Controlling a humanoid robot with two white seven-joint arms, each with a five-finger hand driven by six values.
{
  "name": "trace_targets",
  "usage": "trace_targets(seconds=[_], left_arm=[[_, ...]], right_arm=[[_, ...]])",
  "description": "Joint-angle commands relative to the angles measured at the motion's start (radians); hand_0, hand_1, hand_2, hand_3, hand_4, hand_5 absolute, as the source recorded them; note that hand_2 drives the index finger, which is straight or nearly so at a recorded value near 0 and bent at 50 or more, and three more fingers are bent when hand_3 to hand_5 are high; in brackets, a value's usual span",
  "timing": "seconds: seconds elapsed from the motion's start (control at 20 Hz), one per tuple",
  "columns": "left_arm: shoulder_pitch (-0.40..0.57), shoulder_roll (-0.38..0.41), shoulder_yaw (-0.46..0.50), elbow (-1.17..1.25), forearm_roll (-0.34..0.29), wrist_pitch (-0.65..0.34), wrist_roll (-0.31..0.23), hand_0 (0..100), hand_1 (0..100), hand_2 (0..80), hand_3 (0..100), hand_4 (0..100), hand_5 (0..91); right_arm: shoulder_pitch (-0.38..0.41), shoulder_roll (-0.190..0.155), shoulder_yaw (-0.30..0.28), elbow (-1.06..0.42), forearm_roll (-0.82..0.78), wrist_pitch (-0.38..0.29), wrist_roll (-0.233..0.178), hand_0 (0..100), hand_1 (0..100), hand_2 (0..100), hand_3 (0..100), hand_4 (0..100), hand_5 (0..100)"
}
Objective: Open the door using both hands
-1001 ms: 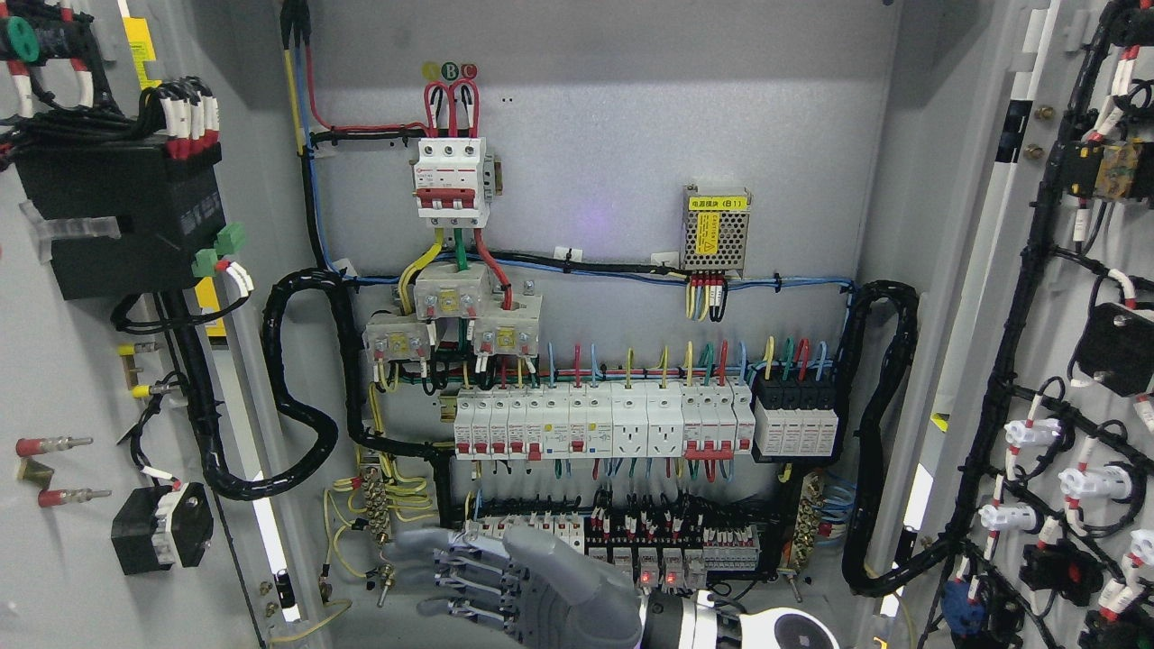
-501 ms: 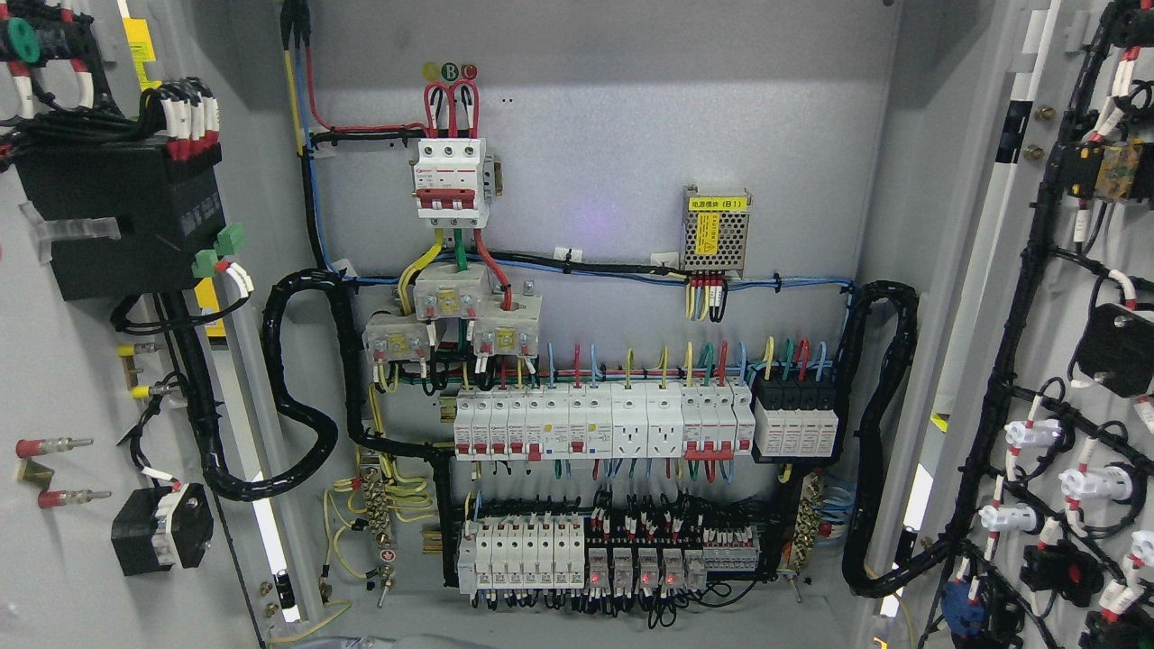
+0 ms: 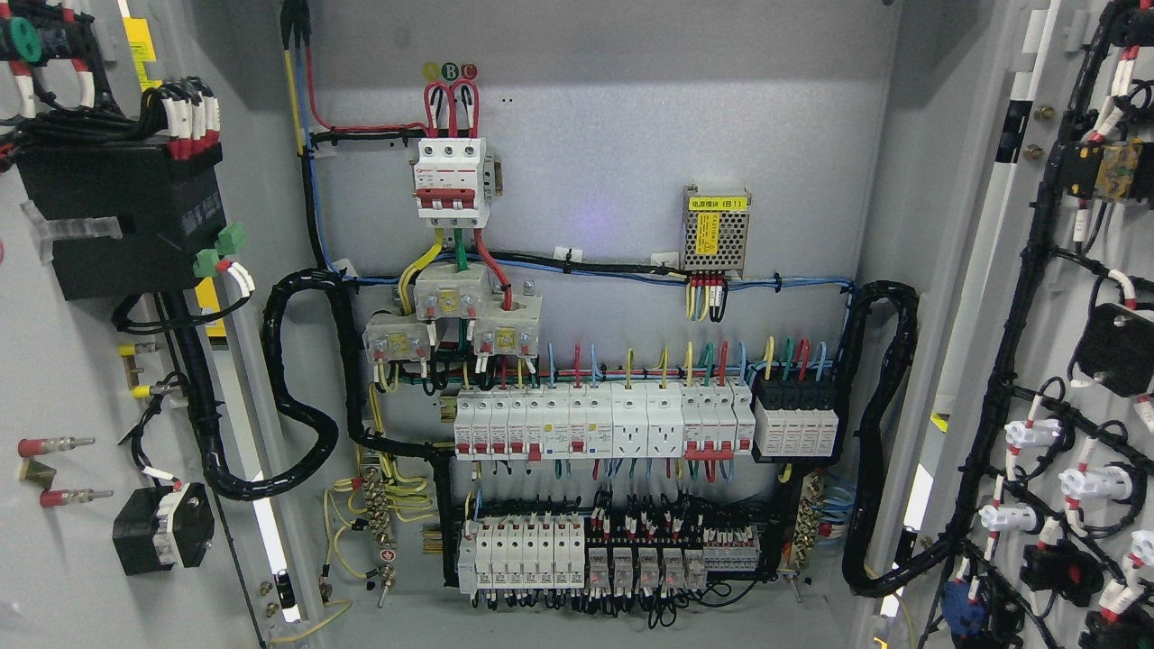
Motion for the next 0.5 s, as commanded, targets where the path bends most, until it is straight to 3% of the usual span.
trace_targets(seconds=[0.0, 0.3, 0.45], left_arm=[[0.0, -0.001, 0.0, -0.001, 0.0, 0.0, 0.0, 0, 0, 0.0, 2, 0, 0.0], [0.0, 0.001, 0.0, 0.0, 0.0, 0.0, 0.0, 0, 0, 0.0, 2, 0, 0.0], [0.0, -0.001, 0.0, 0.0, 0.0, 0.0, 0.0, 0, 0, 0.0, 2, 0, 0.0]], right_arm=[[-0.005, 0.035, 0.099, 0.004, 0.004, -0.003, -0.007, 22, 0, 0, 0, 0, 0], [-0.027, 0.035, 0.142, 0.023, 0.002, -0.028, -0.016, 22, 0, 0, 0, 0, 0], [-0.047, 0.035, 0.142, 0.031, 0.001, -0.029, -0.053, 22, 0, 0, 0, 0, 0]])
